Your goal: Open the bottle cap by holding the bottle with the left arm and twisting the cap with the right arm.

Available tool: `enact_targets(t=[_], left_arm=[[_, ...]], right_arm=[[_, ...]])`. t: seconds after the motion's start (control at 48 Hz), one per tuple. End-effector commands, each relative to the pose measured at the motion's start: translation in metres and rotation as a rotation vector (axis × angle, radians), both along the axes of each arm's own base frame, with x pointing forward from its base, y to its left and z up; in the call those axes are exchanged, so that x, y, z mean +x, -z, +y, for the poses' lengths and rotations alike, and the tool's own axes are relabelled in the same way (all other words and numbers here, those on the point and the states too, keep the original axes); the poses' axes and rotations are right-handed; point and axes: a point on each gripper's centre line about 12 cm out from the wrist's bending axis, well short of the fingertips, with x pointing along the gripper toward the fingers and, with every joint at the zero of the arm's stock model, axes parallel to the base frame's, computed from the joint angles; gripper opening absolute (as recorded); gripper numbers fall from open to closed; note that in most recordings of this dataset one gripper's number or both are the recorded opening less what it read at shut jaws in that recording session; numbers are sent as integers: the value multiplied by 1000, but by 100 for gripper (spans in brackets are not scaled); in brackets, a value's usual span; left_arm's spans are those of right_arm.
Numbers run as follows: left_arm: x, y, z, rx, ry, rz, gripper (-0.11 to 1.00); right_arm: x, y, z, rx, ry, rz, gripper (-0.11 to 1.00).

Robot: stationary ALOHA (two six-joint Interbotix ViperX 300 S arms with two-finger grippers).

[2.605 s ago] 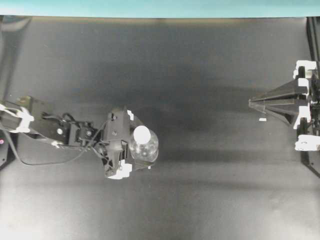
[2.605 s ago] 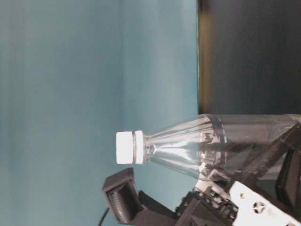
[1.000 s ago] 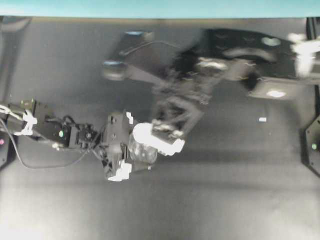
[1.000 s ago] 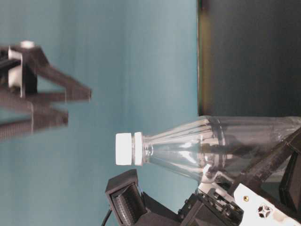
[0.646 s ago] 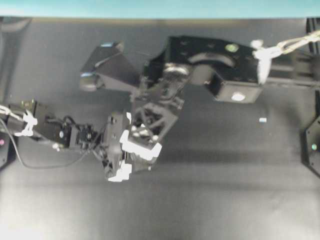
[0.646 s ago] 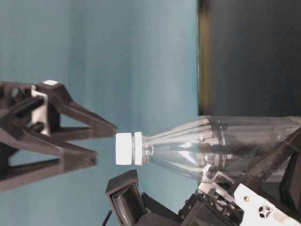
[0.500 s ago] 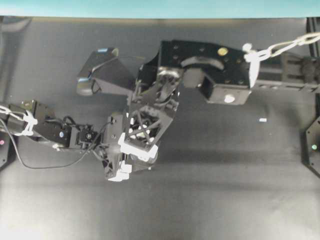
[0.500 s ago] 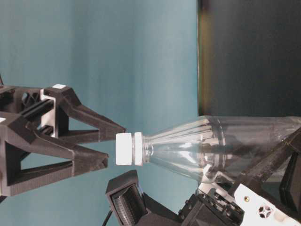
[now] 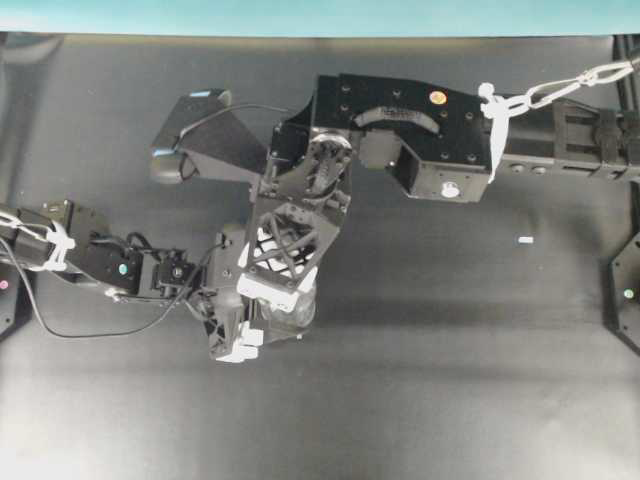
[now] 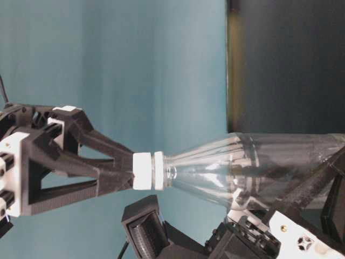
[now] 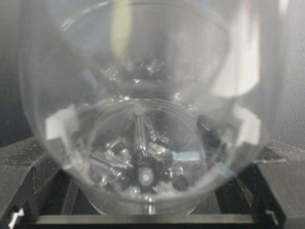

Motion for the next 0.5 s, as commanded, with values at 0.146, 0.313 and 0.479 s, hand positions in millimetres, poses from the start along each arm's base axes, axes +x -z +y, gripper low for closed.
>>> enact_targets(t=[0.146, 0.313, 0.479], left_arm=[[2, -2, 2, -3, -5, -9, 86], [2, -2, 2, -5, -6, -9, 86], [2, -2, 3, -5, -7, -9, 86]], right_arm=[[1, -1, 9, -2, -53, -14, 11], [0, -2, 6, -1, -48, -13, -1], [-1, -3, 8, 33, -57, 1, 2]])
